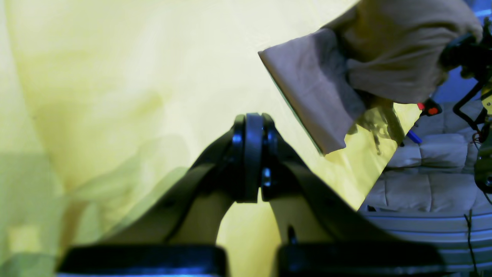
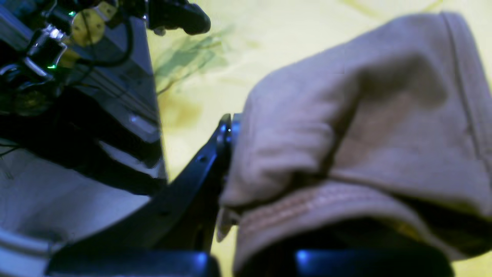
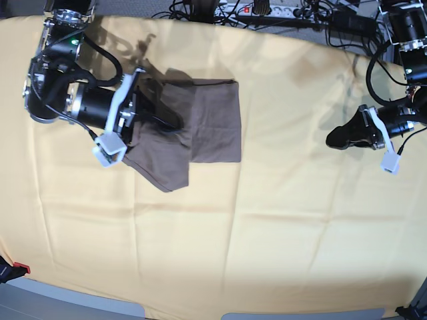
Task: Fold the T-shirt properly
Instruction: 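Fold the shirt's other end over toward the middle with the right gripper, then grasp the folded bundle with both grippers and lift it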
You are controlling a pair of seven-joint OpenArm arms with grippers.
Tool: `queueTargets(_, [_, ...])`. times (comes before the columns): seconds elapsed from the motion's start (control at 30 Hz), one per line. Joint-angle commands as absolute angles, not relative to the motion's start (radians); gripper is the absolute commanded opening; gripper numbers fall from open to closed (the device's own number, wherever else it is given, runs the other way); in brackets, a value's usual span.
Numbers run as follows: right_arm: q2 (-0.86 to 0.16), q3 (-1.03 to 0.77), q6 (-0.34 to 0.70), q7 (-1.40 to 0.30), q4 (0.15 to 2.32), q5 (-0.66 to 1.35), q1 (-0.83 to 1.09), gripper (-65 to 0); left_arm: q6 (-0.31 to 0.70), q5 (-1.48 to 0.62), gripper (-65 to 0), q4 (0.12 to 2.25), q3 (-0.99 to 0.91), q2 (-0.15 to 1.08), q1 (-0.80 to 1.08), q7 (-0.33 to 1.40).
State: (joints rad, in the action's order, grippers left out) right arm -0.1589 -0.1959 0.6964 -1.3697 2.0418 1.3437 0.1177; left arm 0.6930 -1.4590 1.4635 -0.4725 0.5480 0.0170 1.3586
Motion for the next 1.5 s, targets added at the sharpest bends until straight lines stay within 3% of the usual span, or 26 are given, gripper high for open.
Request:
queueTargets(0.0, [-0.155, -0.176, 0.698, -1.329, 2.058, 1.338, 0.099, -65.0, 0.698, -1.484, -65.0, 1.479, -0.481, 0.567, 0.003, 1.343])
queueTargets(0.13, [-0.136, -0.088, 0.698, -1.270, 2.058, 1.194, 0.083, -64.3, 0.698, -1.484, -65.0, 1.479, -0.481, 0.567, 0.003, 1.343])
queueTargets(0.17, [-0.133, -0.065, 0.698, -1.260, 2.058, 1.165, 0.083, -57.6, 0.698, -1.484, -65.0, 1.479, -0.481, 0.567, 0.003, 1.343])
queueTargets(0.27, [-0.133, 0.010, 0.698, -1.252, 2.058, 1.118, 0.083, -27.2, 0.698, -1.484, -65.0, 1.479, -0.481, 0.567, 0.003, 1.343])
queueTargets(0.3, [-0.133, 0.034, 0.698, -1.252, 2.058, 1.118, 0.083, -20.8, 0.698, -1.484, -65.0, 1.479, -0.481, 0.567, 0.003, 1.343])
queueTargets(0.33, [-0.133, 0.053, 0.698, -1.252, 2.058, 1.120, 0.082, -19.3, 0.698, -1.484, -65.0, 1.479, -0.481, 0.567, 0.003, 1.343])
queueTargets(0.5, [-0.133, 0.074, 0.698, -1.254, 2.108, 1.124, 0.054, -19.8, 0.698, -1.484, -65.0, 1.479, -0.481, 0.567, 0.003, 1.341])
queueTargets(0.83, [-0.134, -0.094, 0.698, -1.257, 2.244, 1.124, 0.097, -19.8, 0.698, -1.484, -65.0, 1.479, -0.481, 0.568, 0.003, 1.341])
queueTargets(1.23, [-0.133, -0.012, 0.698, -1.252, 2.198, 1.124, 0.163, -20.7, 0.698, -1.484, -65.0, 1.479, -0.481, 0.568, 0.003, 1.339])
queueTargets(1.3, [-0.133, 0.000, 0.698, -1.251, 2.198, 1.118, 0.162, -28.3, 0.698, -1.484, -65.0, 1.479, -0.481, 0.568, 0.002, 1.338])
queueTargets(1.4, [-0.133, -0.001, 0.698, -1.241, 2.198, 1.064, 0.154, -57.8, 0.698, -1.484, -65.0, 1.481, -0.481, 0.567, -0.001, 1.316])
queueTargets(1.43, [-0.133, -0.001, 0.698, -1.221, 2.198, 1.024, 0.151, -65.0, 0.698, -1.484, -65.0, 1.486, -0.481, 0.568, -0.001, 1.311])
queueTargets(1.47, [-0.134, -0.001, 0.698, -1.180, 2.198, 0.976, 0.152, -65.0, 0.698, -1.484, -65.0, 1.496, -0.480, 0.567, -0.002, 1.309])
